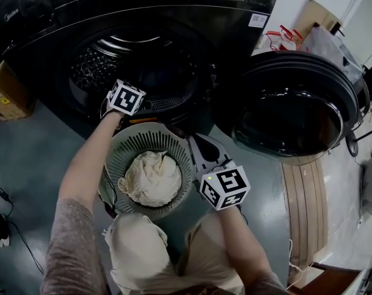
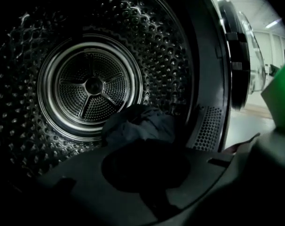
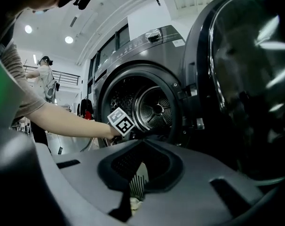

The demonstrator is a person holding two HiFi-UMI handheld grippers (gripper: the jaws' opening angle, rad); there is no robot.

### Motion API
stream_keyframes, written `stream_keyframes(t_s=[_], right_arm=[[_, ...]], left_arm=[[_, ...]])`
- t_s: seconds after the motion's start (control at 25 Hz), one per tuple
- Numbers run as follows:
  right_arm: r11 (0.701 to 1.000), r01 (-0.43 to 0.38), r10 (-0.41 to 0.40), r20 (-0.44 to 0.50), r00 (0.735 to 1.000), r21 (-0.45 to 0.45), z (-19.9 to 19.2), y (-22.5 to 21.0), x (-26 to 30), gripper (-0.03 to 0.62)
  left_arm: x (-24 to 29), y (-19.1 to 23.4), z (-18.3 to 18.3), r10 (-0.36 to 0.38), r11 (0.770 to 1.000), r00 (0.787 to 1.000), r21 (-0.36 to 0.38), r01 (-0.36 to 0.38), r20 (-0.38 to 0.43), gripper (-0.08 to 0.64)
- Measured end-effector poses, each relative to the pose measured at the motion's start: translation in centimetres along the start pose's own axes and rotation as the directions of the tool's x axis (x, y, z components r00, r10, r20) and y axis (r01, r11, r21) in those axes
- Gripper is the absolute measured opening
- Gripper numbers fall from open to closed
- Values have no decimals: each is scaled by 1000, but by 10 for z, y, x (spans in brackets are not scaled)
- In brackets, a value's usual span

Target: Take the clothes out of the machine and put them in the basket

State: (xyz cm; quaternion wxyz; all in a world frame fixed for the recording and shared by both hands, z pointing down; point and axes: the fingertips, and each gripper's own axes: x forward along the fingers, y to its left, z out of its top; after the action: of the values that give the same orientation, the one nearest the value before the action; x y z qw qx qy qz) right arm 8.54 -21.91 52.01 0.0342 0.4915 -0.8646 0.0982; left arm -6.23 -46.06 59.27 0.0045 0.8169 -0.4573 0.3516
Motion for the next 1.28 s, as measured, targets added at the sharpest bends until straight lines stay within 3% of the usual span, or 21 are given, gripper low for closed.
stream_keyframes(t_s=[0.12,0.56,1.28], right_arm=[[1000,-5,5,-8,1000,0,-4,0,4,-5],[999,-39,39,-7,999,13,-8,6,12,-5],[998,-46,45,24,999,47,-7,3,17,-5]], left_arm=[[-22,-11,1,-38,998,999,-43,38,7,31],[-119,-58,8,-139,987,987,-64,145,86,28],[-233,-119,-16,-212,964,967,-134,231,143,25]])
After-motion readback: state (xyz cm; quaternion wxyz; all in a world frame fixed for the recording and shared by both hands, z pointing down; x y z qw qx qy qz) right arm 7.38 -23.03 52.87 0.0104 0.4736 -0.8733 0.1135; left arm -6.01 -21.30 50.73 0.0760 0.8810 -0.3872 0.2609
